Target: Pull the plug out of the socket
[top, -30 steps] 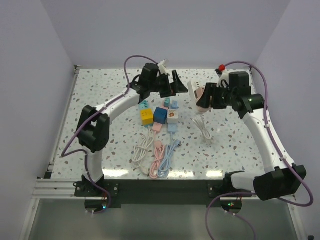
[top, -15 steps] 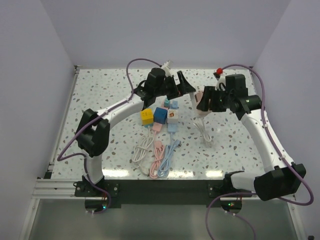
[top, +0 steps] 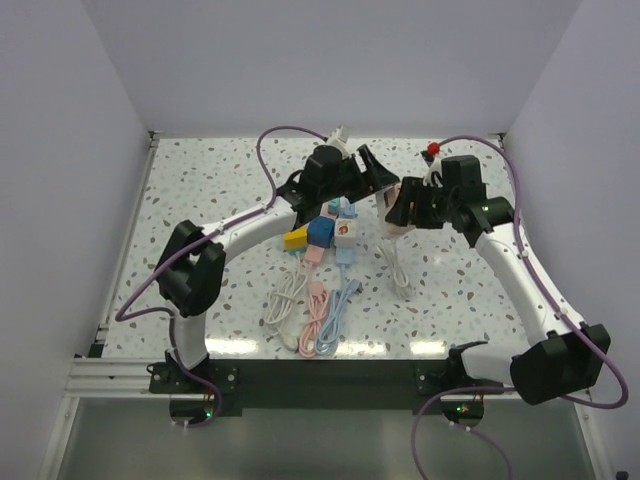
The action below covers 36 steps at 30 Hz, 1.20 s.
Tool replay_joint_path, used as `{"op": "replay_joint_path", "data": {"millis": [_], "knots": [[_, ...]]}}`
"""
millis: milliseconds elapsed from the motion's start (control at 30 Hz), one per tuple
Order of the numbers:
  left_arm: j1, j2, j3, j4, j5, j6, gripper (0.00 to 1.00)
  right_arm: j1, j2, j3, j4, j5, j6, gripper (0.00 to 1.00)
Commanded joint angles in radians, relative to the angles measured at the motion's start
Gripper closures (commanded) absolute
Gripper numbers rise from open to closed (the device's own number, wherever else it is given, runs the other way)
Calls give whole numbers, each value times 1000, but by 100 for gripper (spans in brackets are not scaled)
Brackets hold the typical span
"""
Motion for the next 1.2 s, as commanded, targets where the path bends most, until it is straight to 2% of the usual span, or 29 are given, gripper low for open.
{"op": "replay_joint_path", "data": {"millis": [0, 133, 367, 600, 700, 733, 800, 833, 1100, 1133, 1167], "knots": [[-24, -2, -6, 90, -16, -41, 23, 24, -63, -11, 184, -17, 54, 100], [-22, -27, -47, 94, -58, -32, 24, 24, -79, -25, 213, -8, 58, 100], [-7, -25, -65, 126, -53, -11, 16, 24, -90, -25, 209, -48, 51, 100], [-13, 21, -42, 183, -10, -15, 20, 24, -70, -30, 230, -169, 61, 100], [-12, 27, -42, 200, -5, -11, 29, 24, -78, -42, 249, -175, 68, 100], [-12, 28, -42, 208, 4, -9, 38, 26, -81, -44, 256, -175, 71, 100], [-15, 34, -48, 220, 16, -9, 47, 24, -79, -42, 256, -174, 71, 100], [-13, 36, -52, 231, 33, -9, 56, 24, -76, -42, 256, -168, 73, 100], [-1, 15, -141, 278, 102, 34, 92, 24, -53, -7, 224, -132, 64, 100], [4, 15, -142, 265, 119, 64, 100, 26, -44, 2, 198, -128, 59, 100], [16, 16, -142, 254, 127, 86, 100, 24, -37, 16, 180, -129, 32, 100]]}}
